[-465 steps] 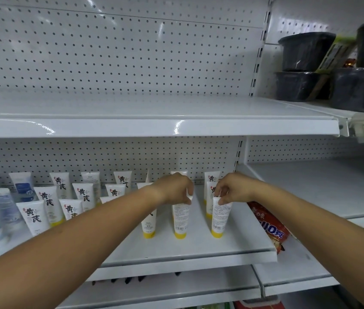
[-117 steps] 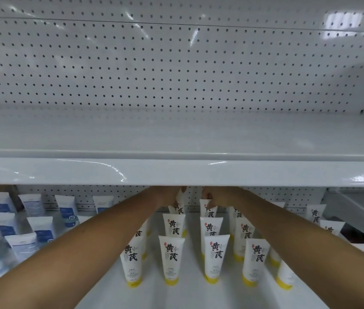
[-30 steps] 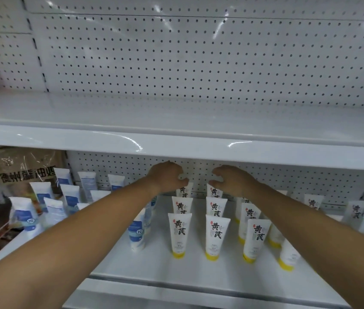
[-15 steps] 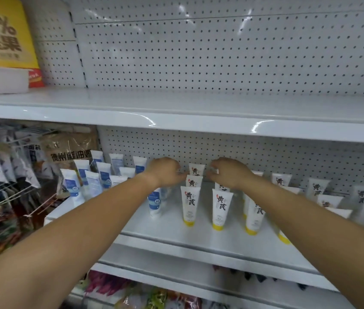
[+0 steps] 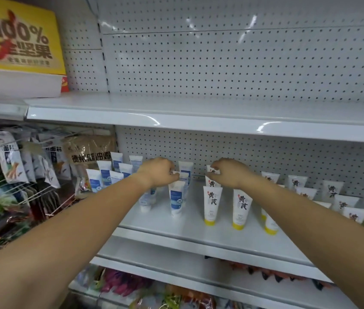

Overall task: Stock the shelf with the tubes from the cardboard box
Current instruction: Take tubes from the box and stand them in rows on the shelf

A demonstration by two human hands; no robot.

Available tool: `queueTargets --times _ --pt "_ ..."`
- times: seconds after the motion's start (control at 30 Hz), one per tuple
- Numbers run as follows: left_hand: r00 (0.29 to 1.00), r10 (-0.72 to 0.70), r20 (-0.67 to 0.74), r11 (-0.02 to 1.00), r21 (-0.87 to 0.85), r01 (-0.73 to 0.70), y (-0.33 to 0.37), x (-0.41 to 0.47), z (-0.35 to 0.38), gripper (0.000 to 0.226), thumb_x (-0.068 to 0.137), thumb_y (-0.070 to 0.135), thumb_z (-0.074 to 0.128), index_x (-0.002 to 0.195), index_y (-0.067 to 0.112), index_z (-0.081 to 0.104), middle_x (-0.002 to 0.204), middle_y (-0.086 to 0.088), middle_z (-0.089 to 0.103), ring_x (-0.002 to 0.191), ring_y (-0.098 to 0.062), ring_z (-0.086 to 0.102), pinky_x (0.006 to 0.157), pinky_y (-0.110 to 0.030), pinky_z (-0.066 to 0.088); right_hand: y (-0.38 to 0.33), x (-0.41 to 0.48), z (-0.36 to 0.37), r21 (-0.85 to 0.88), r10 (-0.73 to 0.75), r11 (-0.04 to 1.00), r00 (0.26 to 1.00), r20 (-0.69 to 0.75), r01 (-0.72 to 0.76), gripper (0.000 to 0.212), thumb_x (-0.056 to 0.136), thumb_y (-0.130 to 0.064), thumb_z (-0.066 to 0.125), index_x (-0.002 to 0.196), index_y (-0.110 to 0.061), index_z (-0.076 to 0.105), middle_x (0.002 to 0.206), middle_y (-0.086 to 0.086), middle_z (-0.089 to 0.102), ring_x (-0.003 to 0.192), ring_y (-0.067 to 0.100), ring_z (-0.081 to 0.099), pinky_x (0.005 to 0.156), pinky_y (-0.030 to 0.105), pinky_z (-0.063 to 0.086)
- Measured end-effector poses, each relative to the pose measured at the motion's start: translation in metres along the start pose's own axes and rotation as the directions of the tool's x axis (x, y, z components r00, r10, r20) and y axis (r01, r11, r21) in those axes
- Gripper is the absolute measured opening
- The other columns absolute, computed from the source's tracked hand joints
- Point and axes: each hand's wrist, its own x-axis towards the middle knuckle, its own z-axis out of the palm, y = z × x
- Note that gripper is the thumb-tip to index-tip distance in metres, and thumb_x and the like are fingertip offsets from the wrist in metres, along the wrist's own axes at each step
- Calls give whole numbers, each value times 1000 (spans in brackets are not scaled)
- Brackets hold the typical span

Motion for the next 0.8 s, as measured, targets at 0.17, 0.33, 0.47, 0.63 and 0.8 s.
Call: queueTargets --times 0.17,0.33,0.47,0.63,0.8 --pt "1000 23 5 1000 4 -23 -55 0 -5 35 82 53 52 82 22 66 83 2 65 78 -21 61 67 -29 50 -42 18 1 5 19 1000 1000 2 -19 49 91 -54 46 125 -21 60 125 2 61 106 23 58 89 40 52" --pt "998 60 28 998 9 -60 -103 7 -8 39 74 55 45 84 24 67 87 5 67 83 -22 63 77 -34 54 -78 41 9 22 42 999 999 2 -42 46 92 -53 50 123 -21 60 124 2 61 106 23 58 88 37 50" --pt "994 95 59 995 -17 -94 -129 10 -8 33 79 46 53 99 26 70 103 5 68 95 -23 63 81 -34 54 -93 53 16 8 52 999 999 5 -52 42 96 -44 50 128 -19 59 126 4 61 112 24 56 93 37 48" --pt "990 97 105 995 -28 -94 -149 17 -2 25 75 49 55 87 30 64 94 6 66 90 -24 63 80 -35 54 -93 68 21 -27 72 997 997 21 -72 39 96 -36 51 130 -19 57 131 3 59 116 23 54 85 29 41" --pt "989 106 101 992 -75 -99 -154 25 6 31 75 50 51 91 28 66 94 6 66 87 -22 62 80 -36 55 -89 80 28 1 82 997 996 41 -83 43 96 -36 53 136 -21 54 134 1 57 120 22 52 100 36 45"
